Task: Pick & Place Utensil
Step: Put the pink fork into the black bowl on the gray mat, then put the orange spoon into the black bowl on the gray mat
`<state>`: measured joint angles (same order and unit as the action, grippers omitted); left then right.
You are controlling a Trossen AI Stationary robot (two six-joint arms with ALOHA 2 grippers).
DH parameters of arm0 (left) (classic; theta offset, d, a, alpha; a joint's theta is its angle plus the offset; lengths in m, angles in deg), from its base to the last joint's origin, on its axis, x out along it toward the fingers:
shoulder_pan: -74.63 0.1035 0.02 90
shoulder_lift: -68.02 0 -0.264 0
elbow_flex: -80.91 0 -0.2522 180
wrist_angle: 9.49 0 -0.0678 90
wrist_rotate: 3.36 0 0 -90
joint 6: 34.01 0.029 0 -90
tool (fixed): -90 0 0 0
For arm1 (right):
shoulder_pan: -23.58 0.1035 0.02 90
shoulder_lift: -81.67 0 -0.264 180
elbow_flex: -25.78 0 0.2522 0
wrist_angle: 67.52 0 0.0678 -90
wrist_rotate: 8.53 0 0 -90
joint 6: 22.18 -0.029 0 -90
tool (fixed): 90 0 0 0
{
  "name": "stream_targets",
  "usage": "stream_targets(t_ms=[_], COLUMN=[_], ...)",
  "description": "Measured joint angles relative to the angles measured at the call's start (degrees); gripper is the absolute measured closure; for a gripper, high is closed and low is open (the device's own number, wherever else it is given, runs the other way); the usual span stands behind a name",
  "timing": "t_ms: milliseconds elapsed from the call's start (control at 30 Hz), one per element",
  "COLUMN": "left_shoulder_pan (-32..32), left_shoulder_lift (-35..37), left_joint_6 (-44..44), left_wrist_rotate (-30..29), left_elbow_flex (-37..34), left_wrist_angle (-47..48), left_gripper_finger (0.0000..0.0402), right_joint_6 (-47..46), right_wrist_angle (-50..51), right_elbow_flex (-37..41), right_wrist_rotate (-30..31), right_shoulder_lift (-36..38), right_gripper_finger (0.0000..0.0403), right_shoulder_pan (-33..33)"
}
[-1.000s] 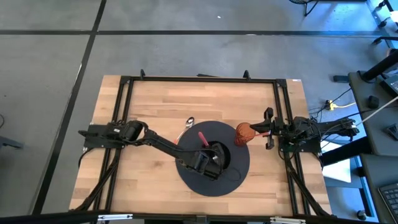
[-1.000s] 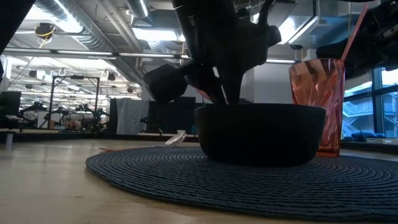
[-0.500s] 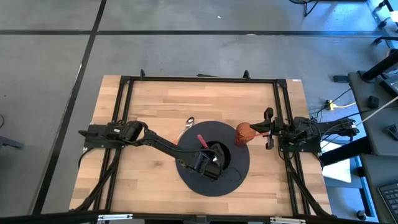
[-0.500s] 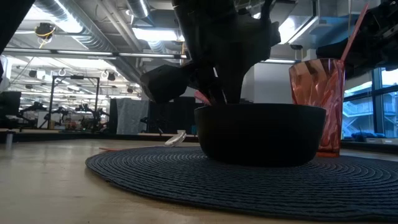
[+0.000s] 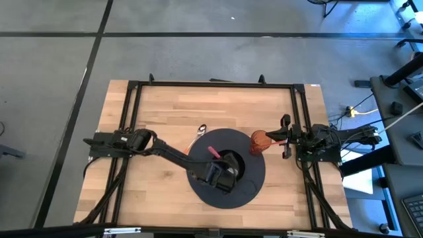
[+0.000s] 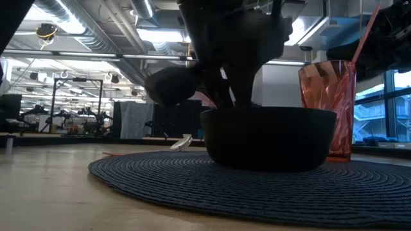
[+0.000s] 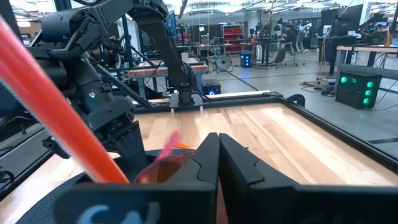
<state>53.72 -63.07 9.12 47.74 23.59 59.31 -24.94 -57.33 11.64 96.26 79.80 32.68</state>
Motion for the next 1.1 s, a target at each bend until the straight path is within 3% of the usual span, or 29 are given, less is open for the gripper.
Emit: stream_targets(t_ms=[233, 433, 533, 633, 733, 833, 967, 1100], left_shoulder_pan=[-0.4, -3.5, -5.1, -4.9, -2.2, 2.0, 5.8, 7.6], left_shoulder_lift=[0.0, 0.2, 2.6, 8.2, 15.3, 22.9, 33.8, 45.1], left_joint_6=[0.1, 5.8, 3.9, -11.5, -32.2, -46.9, -51.4, -45.0], left_wrist_rotate=[-2.2, -23.4, -28.1, -23.2, -12.0, -2.4, 2.4, 2.7], left_elbow_flex=[0.0, 0.0, -0.1, -0.1, -0.1, -3.7, -15.9, -33.8], left_wrist_angle=[0.0, 0.4, 4.0, 14.2, 23.7, 25.0, 16.4, -6.2], left_gripper_finger=[0.0285, 0.0288, 0.0295, 0.0304, 0.0317, 0.0332, 0.0352, 0.0372], right_joint_6=[0.2, 0.1, -0.2, -0.3, -0.6, -0.3, -0.2, 0.0], right_wrist_angle=[0.0, 0.0, 0.0, 0.2, 0.4, 0.4, 0.4, 0.4], right_elbow_flex=[0.0, 0.0, 0.0, 0.0, 0.0, 0.0, 0.0, 0.0], right_wrist_rotate=[0.0, 0.1, -0.4, -2.2, -2.8, -2.8, -2.8, -2.8], right_shoulder_lift=[0.0, 0.0, 0.0, 0.0, 0.0, 0.0, 0.0, 0.0], right_gripper_finger=[0.0396, 0.0395, 0.0396, 0.0395, 0.0395, 0.0395, 0.0395, 0.0396], right_shoulder_pan=[0.0, 0.0, 0.0, 0.0, 0.0, 0.0, 0.0, 0.0])
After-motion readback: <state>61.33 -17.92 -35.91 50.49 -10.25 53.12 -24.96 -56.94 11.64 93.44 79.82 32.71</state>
